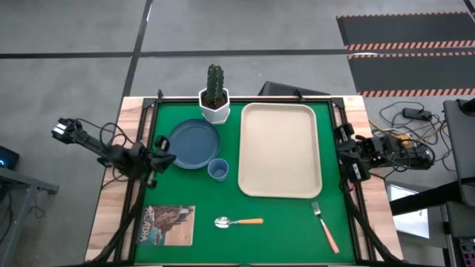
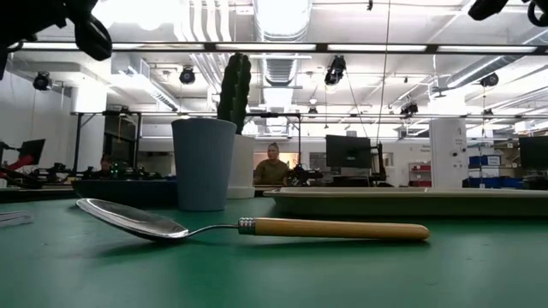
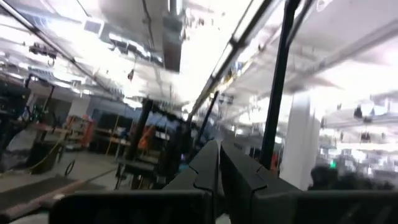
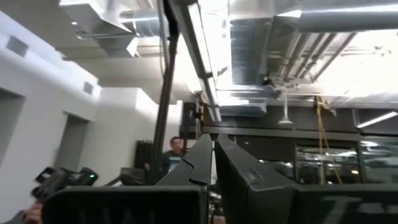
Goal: Pick and place plate/cup/fork/spoon on tray
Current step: Put the blue plate at the center of the white serving tray
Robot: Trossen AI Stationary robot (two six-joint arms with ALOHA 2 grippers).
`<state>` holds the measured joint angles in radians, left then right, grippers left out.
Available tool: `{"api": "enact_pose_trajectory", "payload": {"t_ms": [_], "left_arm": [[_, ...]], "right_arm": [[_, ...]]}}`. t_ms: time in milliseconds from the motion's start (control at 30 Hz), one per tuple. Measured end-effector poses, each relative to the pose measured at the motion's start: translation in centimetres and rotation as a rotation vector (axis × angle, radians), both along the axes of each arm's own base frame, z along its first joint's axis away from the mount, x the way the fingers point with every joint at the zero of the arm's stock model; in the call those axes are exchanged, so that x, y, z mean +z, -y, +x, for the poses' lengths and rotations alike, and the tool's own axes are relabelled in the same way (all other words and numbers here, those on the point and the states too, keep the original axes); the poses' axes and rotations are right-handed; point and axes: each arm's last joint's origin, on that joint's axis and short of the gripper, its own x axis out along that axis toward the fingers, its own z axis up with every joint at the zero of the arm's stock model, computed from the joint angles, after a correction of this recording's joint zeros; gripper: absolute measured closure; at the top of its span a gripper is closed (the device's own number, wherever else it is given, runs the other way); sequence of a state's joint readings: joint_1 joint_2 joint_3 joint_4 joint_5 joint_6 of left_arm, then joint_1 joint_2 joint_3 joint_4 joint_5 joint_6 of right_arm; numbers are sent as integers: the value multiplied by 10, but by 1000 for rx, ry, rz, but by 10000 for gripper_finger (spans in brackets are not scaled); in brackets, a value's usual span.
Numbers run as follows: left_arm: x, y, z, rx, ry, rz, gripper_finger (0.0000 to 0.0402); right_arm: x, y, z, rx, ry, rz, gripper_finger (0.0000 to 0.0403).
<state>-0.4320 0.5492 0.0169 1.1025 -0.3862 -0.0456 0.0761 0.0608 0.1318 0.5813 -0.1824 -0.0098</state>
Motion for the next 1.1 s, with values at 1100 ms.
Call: {"api": "enact_pose_trajectory", "payload": {"t_ms": [1100], "left_arm": [[58,12,58,566,-610,-204,402]], "right_arm": [[-4,0,2,9,-37,25,392]]}}
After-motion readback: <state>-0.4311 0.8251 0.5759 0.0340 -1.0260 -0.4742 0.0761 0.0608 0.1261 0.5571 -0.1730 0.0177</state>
